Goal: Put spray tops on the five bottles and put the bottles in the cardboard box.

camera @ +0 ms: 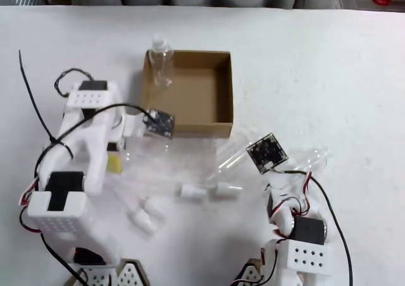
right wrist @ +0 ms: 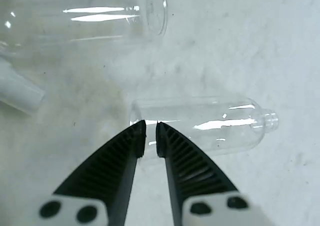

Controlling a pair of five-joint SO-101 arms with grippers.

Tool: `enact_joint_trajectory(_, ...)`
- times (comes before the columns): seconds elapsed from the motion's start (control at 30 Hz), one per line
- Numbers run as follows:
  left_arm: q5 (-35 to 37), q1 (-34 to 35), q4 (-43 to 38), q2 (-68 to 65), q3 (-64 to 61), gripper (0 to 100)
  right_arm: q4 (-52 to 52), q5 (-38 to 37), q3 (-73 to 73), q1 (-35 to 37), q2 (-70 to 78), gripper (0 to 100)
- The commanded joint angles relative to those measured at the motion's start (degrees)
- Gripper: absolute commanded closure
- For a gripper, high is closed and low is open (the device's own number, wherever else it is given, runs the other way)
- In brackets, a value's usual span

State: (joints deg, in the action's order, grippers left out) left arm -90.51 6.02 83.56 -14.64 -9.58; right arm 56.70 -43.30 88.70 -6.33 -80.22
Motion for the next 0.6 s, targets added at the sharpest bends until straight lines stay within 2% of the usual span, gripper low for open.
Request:
enact_joint_trajectory(0.0, 6.95, 0.48, 4.40, 0.84, 7.56, 95, -0.04, -0.35, 1.58, -0.92, 0.66, 98.1)
enact_joint_trajectory(0.4, 37.71, 1.01, 4.84, 0.92, 12.40, 97, 0.04, -0.35, 1.58, -1.10, 0.66, 98.1)
enact_joint_trajectory(0.57, 48.35, 3.91, 4.40, 0.92, 12.31, 98, 0.04, -0.35, 1.58, -1.10, 0.66, 98.1)
